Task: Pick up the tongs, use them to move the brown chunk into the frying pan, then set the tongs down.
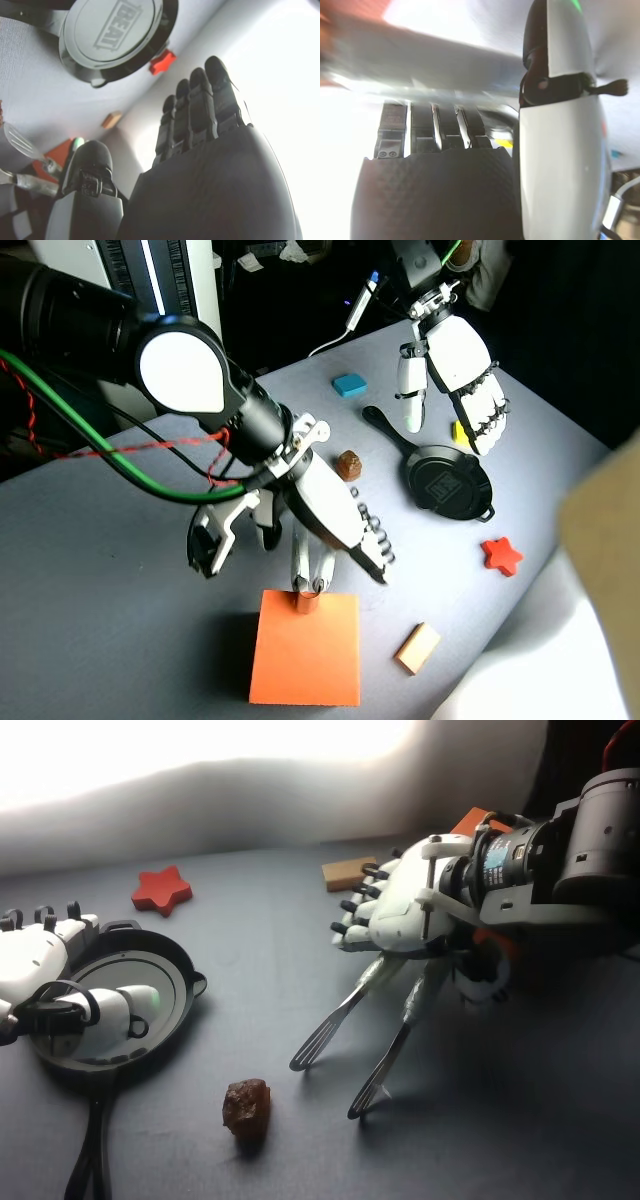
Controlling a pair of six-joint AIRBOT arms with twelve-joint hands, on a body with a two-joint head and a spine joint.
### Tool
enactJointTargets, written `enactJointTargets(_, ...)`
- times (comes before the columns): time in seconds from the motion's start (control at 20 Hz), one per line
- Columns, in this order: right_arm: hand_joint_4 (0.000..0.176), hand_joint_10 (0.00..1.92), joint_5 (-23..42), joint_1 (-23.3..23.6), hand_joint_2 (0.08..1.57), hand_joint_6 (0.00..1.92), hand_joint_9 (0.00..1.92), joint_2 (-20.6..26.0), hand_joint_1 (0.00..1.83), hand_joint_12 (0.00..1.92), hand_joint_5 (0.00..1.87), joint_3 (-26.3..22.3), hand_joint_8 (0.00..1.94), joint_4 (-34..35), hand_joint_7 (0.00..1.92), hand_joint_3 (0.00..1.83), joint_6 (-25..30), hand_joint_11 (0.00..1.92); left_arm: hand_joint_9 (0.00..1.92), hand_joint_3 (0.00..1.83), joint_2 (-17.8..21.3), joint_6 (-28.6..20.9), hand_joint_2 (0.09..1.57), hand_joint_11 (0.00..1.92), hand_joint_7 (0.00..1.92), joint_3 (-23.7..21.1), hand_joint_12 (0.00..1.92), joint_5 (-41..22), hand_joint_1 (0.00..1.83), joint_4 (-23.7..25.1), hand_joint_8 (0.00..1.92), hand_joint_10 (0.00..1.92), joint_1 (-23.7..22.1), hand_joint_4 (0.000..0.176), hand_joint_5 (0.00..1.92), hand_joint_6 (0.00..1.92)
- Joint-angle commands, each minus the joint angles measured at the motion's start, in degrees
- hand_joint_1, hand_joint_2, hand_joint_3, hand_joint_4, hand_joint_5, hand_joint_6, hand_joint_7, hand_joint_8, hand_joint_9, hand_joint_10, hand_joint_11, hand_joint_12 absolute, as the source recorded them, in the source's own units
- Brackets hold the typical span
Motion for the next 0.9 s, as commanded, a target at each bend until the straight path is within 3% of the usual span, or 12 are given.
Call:
enactJointTargets(0.0, 0.000, 0.00, 3.1, 0.2, 0.86, 0.00, 0.00, -0.1, 1.19, 0.00, 0.00, 0.2, 0.00, -1.6, 0.00, 0.00, -0.1, 0.00, 0.13, 0.00, 0.2, -0.1, 1.29, 0.00, 0.13, 0.2, 0.41, -3.7, 0.08, 4.0, 0.01, 0.00, -0.6, 0.026, 0.07, 0.00)
enactJointTargets(0.25, 0.000, 0.00, 3.4, -0.6, 0.85, 0.00, 0.00, -0.9, 1.18, 0.00, 0.00, 0.8, 0.00, -0.5, 0.00, 0.00, -0.1, 0.00, 0.12, 0.00, -1.3, -6.4, 1.29, 0.00, 0.13, 0.9, 0.36, -5.1, 0.07, 8.9, 0.00, 0.00, 1.3, 0.026, 0.07, 0.00)
enactJointTargets(0.5, 0.000, 0.02, 4.0, -1.1, 0.88, 0.03, 0.04, -1.3, 1.22, 0.01, 0.08, 1.1, 0.03, -0.5, 0.09, 0.00, -0.6, 0.01, 0.13, 0.00, -1.4, -6.4, 1.29, 0.00, 0.13, 1.8, 0.41, -5.9, 0.05, 10.6, 0.00, 0.00, 1.9, 0.028, 0.07, 0.00)
enactJointTargets(0.65, 0.000, 0.09, 4.4, -1.3, 0.91, 0.09, 0.25, -1.4, 1.21, 0.83, 0.33, 1.3, 0.05, -0.5, 0.36, 0.01, -1.1, 0.00, 0.13, 0.00, -1.4, -7.7, 1.29, 0.00, 0.12, 3.3, 0.42, -4.5, 0.03, 13.3, 0.00, 0.00, 2.5, 0.033, 0.05, 0.00)
enactJointTargets(0.75, 0.000, 0.15, 4.5, -1.4, 0.93, 0.13, 0.39, -1.4, 1.17, 1.20, 0.47, 1.3, 0.07, -0.5, 0.52, 0.02, -1.2, 0.00, 0.13, 0.00, -1.4, -8.7, 1.29, 0.00, 0.13, 4.0, 0.41, -4.3, 0.02, 13.9, 0.01, 0.00, 2.8, 0.037, 0.05, 0.00)
enactJointTargets(0.85, 0.000, 0.21, 4.5, -1.4, 0.97, 0.17, 0.49, -1.4, 1.18, 1.43, 0.57, 1.3, 0.09, -0.5, 0.63, 0.04, -1.3, 0.00, 0.14, 0.00, -1.3, -9.3, 1.29, 0.00, 0.14, 4.3, 0.41, -4.3, 0.04, 14.0, 0.00, 0.00, 2.9, 0.037, 0.06, 0.01)
